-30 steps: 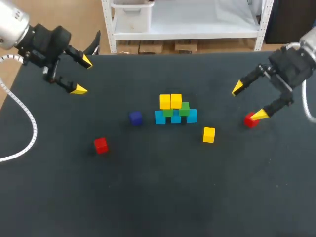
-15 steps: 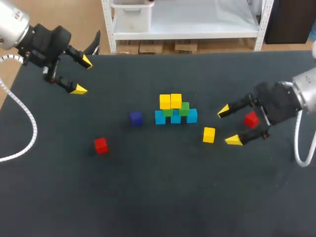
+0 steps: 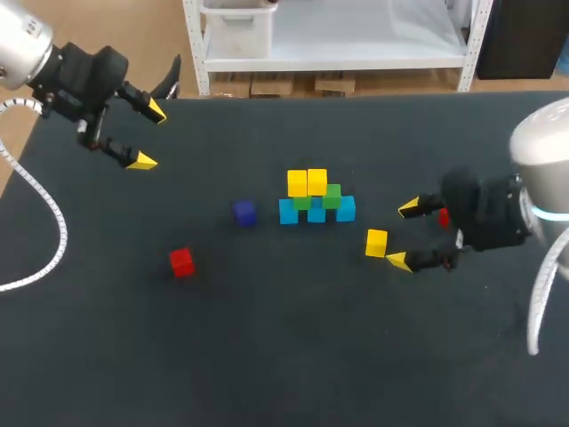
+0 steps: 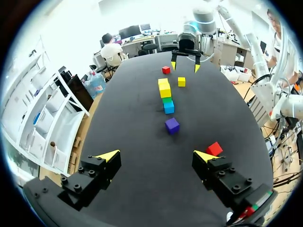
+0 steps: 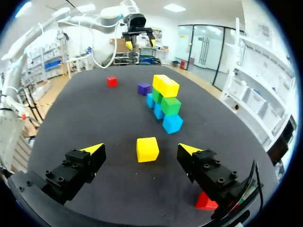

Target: Place the blue cubes, place green cubes on the blue cubes, place the yellow cubes on the green cubes, then place the red cubes on the yellow cubes, and place purple cube on the red cubes.

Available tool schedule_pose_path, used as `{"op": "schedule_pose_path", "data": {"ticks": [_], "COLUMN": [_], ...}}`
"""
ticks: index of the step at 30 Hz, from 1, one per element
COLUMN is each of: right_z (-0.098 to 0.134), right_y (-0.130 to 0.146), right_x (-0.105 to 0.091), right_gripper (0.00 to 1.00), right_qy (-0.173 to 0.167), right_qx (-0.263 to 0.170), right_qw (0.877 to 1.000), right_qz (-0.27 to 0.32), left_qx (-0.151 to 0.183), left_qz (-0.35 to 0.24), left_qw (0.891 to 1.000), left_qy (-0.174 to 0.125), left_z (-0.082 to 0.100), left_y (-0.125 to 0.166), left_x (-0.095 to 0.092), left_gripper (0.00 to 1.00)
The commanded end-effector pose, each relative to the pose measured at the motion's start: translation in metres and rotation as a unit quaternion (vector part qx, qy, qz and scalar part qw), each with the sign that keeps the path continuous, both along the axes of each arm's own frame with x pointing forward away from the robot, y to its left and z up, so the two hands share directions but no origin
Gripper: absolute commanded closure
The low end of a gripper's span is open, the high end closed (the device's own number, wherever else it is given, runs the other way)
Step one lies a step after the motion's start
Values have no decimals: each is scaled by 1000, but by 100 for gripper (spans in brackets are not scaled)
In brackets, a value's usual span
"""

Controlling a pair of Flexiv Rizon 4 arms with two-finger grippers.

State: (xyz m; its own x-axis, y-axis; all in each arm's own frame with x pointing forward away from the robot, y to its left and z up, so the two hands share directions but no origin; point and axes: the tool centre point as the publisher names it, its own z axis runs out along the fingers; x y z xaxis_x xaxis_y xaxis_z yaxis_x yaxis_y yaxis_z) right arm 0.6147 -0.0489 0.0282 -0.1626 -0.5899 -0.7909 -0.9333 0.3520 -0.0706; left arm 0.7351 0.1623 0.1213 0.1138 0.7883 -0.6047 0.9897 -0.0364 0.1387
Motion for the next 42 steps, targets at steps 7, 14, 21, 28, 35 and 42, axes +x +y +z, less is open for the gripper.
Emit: {"op": "schedule_pose_path", "data": {"ticks": [7, 14, 21, 28, 35, 42], "right_z": [-23, -31, -33, -34, -36, -38], "right_y": [15, 17, 19, 18, 16, 17], "right_x": [15, 17, 18, 22, 23, 25], "right_gripper": [0, 0, 0, 44, 56, 64], "right_qy": [-37, -31, -28, -25, -20, -19], "right_qx": [-7, -6, -3, 0, 0, 9], "right_qw": [999, 999, 1000, 1000, 1000, 999], "right_qz": [-29, -13, 1, 7, 15, 32], "left_qx": [-1, -1, -1, -1, -1, -1], "left_qz": [-1, -1, -1, -1, -1, -1], "left_qw": [1000, 1000, 1000, 1000, 1000, 1000], "left_qy": [-2, -2, -2, -2, -2, -2], "left_z": [-1, -1, -1, -1, -1, -1], "left_y": [1, 1, 1, 1, 1, 1], "left_x": [0, 0, 0, 0, 0, 0], "left_gripper": [0, 0, 0, 0, 0, 0]}}
